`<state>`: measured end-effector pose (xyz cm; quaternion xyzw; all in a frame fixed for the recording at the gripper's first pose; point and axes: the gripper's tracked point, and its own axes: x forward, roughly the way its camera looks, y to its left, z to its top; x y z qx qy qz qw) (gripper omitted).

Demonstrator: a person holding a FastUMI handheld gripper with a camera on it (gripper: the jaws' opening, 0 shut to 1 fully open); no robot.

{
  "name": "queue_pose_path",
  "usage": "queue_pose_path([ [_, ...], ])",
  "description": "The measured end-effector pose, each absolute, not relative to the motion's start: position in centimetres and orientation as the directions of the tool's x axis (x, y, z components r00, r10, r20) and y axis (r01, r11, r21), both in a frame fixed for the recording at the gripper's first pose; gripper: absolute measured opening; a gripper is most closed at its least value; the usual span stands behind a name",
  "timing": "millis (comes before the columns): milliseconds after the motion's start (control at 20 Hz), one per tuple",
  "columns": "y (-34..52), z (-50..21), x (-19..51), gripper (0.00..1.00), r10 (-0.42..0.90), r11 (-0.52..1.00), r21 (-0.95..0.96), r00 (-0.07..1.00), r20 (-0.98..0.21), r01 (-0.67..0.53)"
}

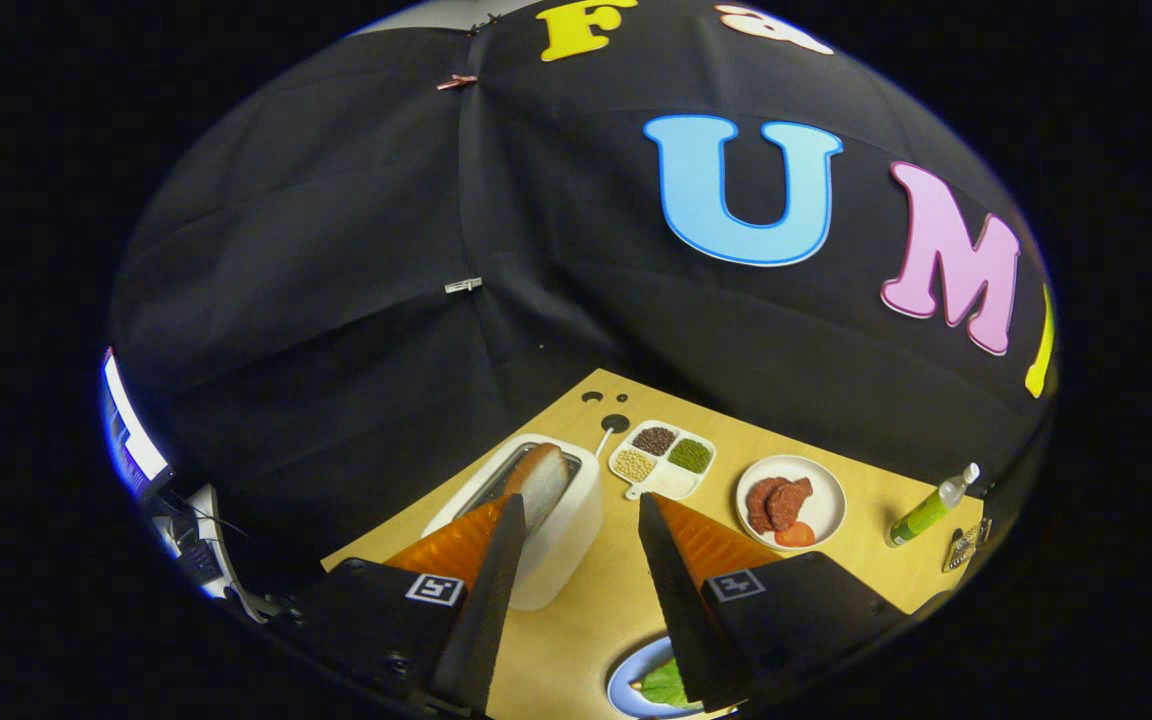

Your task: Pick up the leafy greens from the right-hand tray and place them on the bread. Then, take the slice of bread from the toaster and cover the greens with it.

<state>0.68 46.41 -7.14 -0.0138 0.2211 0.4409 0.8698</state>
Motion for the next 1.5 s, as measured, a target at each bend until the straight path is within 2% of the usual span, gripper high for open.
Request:
queue_pose_path([
  [400,55.6,-10.9,2.5,0.73,0.714,0.635,0.179,0.482,-0.508,-0.751],
  [800,58.0,-16.4,4.6,0.73,0.619,0.691,0.127,0.492,-0.612,-0.712],
  [900,58.6,-17.6,4.7,0.67,0.610,0.695,0.137,0.478,-0.632,-0.705],
  [950,58.1,-18.0,4.2,0.56,0.600,0.697,0.138,0.467,-0.650,-0.703],
  [1000,57.8,-18.5,3.9,0.50,0.591,0.700,0.146,0.452,-0.668,-0.699],
  [1050,57.3,-19.0,3.6,0.37,0.582,0.709,0.152,0.449,-0.678,-0.689],
  [1200,57.3,-18.9,3.7,0.18,0.608,0.722,0.238,0.433,-0.665,-0.649],
  [1250,57.2,-18.6,3.6,0.15,0.620,0.722,0.263,0.430,-0.656,-0.640],
  [1500,55.2,-14.4,3.9,0.15,0.675,0.705,0.316,0.465,-0.572,-0.634],
])
